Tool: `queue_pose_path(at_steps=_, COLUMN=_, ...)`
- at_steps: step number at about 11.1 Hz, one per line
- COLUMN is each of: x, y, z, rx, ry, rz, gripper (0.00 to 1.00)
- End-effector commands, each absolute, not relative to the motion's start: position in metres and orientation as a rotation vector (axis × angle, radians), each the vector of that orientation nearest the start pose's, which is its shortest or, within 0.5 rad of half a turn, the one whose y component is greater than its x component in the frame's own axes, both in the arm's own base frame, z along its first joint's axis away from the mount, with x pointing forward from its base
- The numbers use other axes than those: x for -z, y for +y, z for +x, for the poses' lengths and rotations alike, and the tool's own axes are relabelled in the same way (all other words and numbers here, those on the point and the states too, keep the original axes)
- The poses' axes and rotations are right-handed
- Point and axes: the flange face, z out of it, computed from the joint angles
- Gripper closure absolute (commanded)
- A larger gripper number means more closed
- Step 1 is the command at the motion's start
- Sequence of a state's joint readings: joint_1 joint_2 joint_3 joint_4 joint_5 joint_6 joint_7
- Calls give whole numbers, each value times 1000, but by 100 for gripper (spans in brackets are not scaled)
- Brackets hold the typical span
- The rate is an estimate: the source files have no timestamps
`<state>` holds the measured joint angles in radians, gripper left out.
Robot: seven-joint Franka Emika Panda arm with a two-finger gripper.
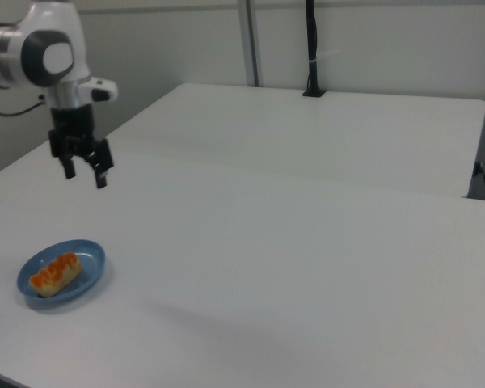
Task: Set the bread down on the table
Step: 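Move the open gripper down toward the bread roll on the blue plate, then close the gripper on the bread roll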
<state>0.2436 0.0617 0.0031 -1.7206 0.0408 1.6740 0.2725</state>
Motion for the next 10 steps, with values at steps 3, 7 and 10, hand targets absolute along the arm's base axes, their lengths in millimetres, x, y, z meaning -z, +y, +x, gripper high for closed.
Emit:
queue_pose_path(at_steps=3, x=-409, y=244, z=491, rx=-195, ry=1, rz=-3194, gripper=0)
queue_pose_path(at_steps=7, x=-341, y=267, z=462, rx=-233, ry=-17, rz=-3252, gripper=0)
queue_pose_path(at_steps=10, x=-319, y=266, z=462, rx=-242, ry=44, rz=-3303, gripper=9)
